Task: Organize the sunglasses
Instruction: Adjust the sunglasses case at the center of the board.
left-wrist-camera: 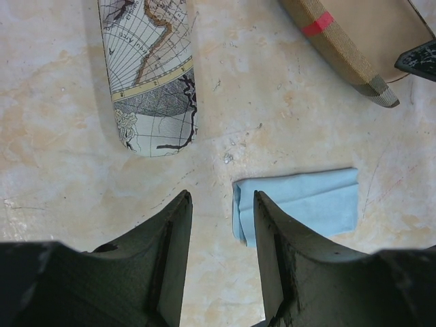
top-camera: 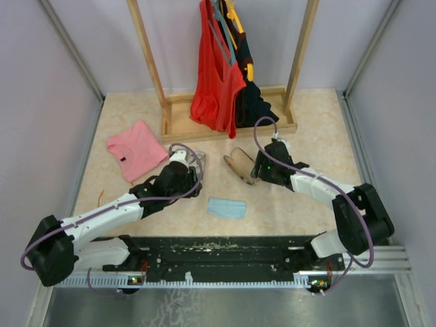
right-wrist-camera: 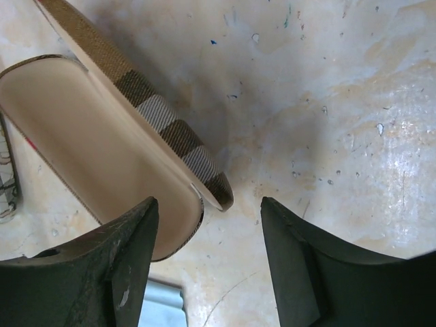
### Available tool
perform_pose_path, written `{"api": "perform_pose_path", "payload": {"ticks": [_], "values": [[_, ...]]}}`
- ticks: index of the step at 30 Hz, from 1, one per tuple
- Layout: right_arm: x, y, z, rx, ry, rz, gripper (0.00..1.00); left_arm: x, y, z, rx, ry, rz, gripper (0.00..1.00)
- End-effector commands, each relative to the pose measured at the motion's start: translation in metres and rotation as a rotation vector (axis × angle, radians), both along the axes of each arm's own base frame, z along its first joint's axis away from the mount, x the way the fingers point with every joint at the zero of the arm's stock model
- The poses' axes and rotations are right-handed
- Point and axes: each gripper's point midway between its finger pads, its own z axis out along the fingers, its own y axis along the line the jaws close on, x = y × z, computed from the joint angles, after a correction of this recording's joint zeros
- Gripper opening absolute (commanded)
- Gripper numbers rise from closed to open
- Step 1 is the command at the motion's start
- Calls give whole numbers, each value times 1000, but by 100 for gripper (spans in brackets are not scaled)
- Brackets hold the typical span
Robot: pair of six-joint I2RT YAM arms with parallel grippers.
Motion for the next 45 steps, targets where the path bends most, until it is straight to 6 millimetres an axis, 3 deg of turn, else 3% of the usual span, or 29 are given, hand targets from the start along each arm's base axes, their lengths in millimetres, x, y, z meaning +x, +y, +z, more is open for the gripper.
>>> {"api": "perform_pose_path", "payload": {"ticks": [1,8,13,22,27,33,45], "values": [[26,8,16,6,-58,-22,60,4,-1,12,-26,-31,-4,48],[23,-14,9,-110,-47,-53,47,3,1,10,-26,-28,2,47],[20,-15,9,-114,-42,-52,36,3,0,7,-29,-19,0,47],[26,-10,10,-109,-52,-29,7,2,2,8,-31,-21,5,47],[43,0,27,-139,-137,85,2,2,3,8,-30,-21,6,47],[55,25,40,-157,-230,329,0,1,7,10,-30,-24,14,47],[59,38,24,-238,-261,574,0,1,7,11,-29,-27,5,47]]}}
